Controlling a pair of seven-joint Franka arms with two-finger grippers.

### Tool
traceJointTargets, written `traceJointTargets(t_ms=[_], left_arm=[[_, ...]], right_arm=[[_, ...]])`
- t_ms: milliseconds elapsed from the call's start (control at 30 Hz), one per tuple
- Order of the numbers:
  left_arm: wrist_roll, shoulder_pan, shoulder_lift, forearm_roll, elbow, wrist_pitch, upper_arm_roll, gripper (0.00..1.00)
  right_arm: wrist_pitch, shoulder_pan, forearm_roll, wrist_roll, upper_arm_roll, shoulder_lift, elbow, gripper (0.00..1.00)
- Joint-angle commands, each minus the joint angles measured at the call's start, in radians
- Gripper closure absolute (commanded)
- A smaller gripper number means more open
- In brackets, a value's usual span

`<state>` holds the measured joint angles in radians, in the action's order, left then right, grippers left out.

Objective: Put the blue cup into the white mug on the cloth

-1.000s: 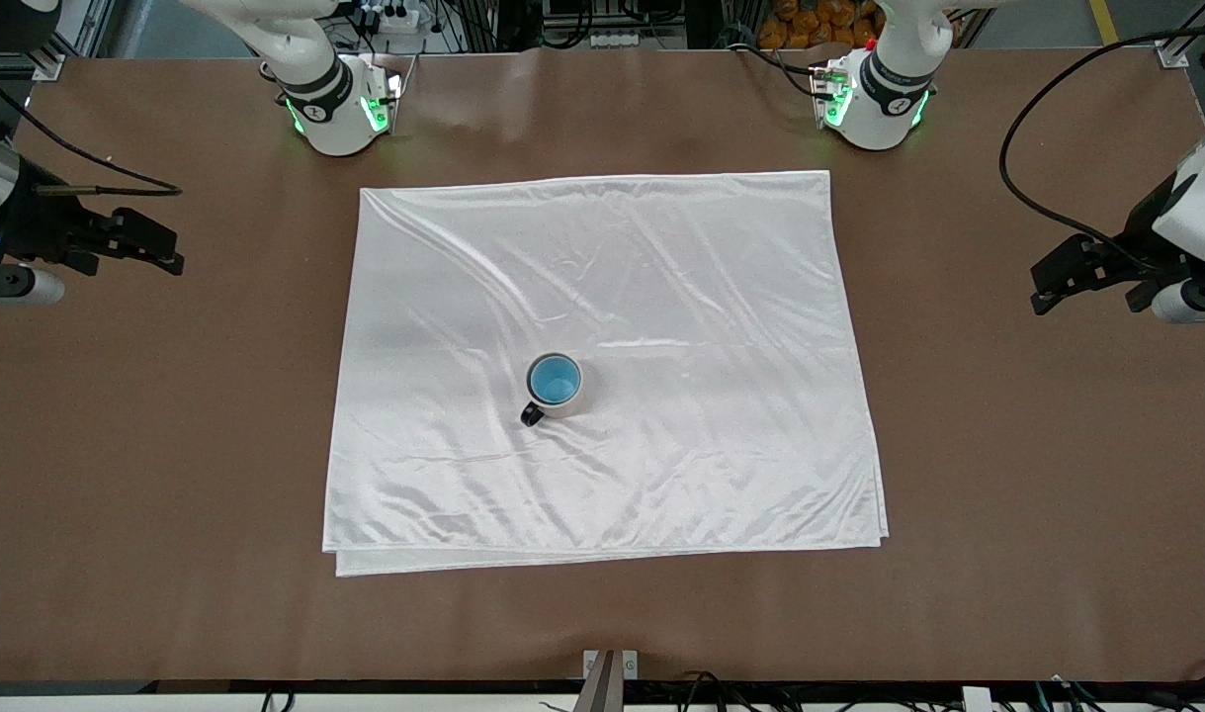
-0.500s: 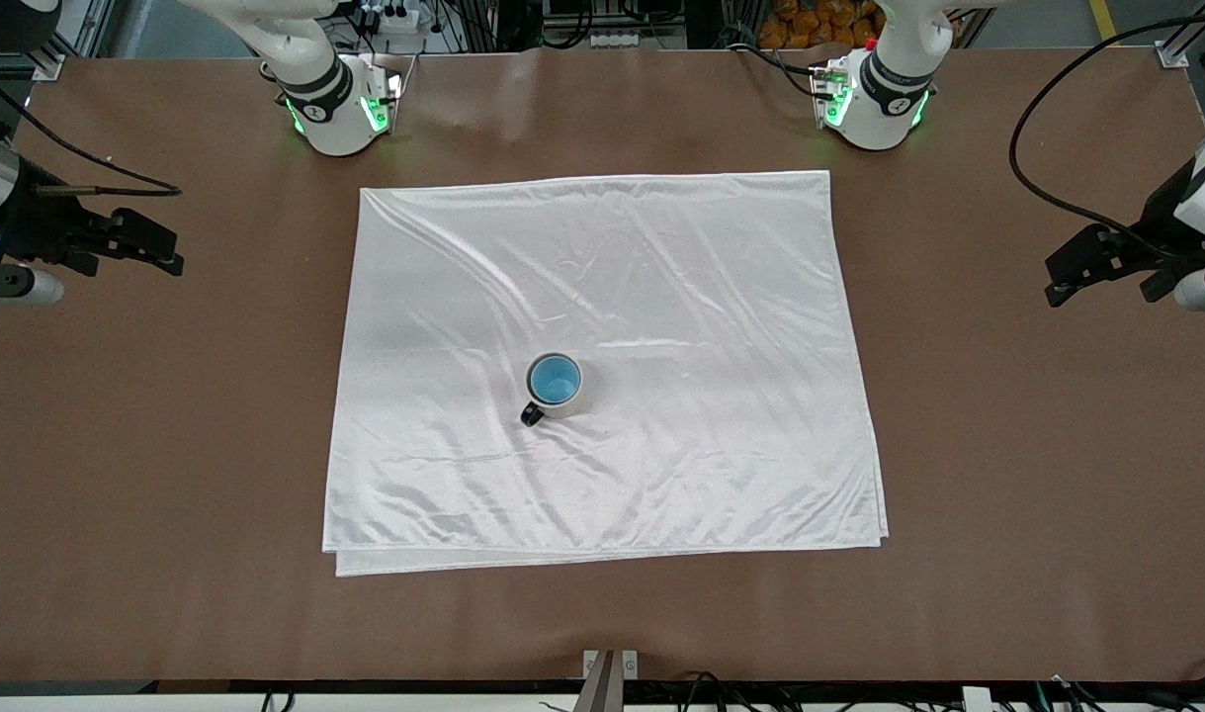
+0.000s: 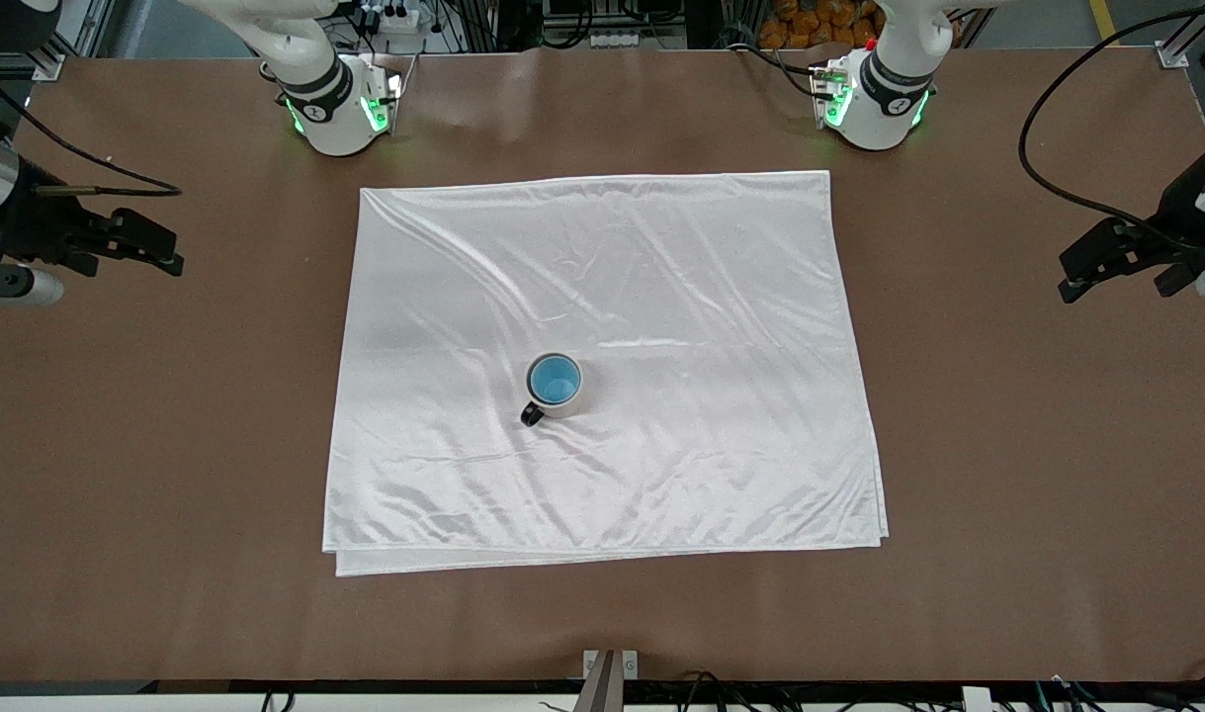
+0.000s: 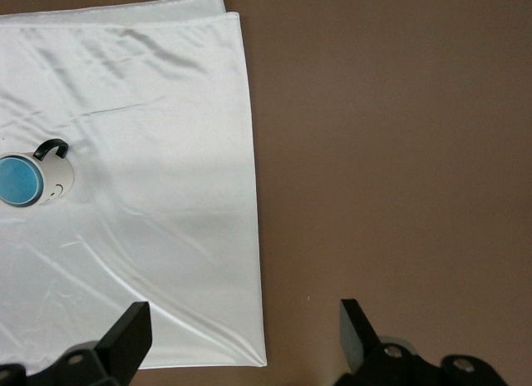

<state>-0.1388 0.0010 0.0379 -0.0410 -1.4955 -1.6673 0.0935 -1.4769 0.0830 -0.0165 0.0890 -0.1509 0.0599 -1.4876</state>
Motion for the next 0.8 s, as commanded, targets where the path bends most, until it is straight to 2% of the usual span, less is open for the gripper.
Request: traceJointTargets(t_ms=[0, 767], left_arm=[[0.013, 0.005, -0.023, 0.01, -0.023, -0.012, -0.004, 0.0], [0.008, 0.001, -0.021, 0.066, -0.022, -0.02, -0.001, 0.0]], right_arm=[[0.003, 0.0, 0.004, 0.017, -0.006, 0.003, 0.012, 0.0], [-0.01, 0.0, 0.004, 0.017, -0.007, 0.003, 0.013, 0.0]])
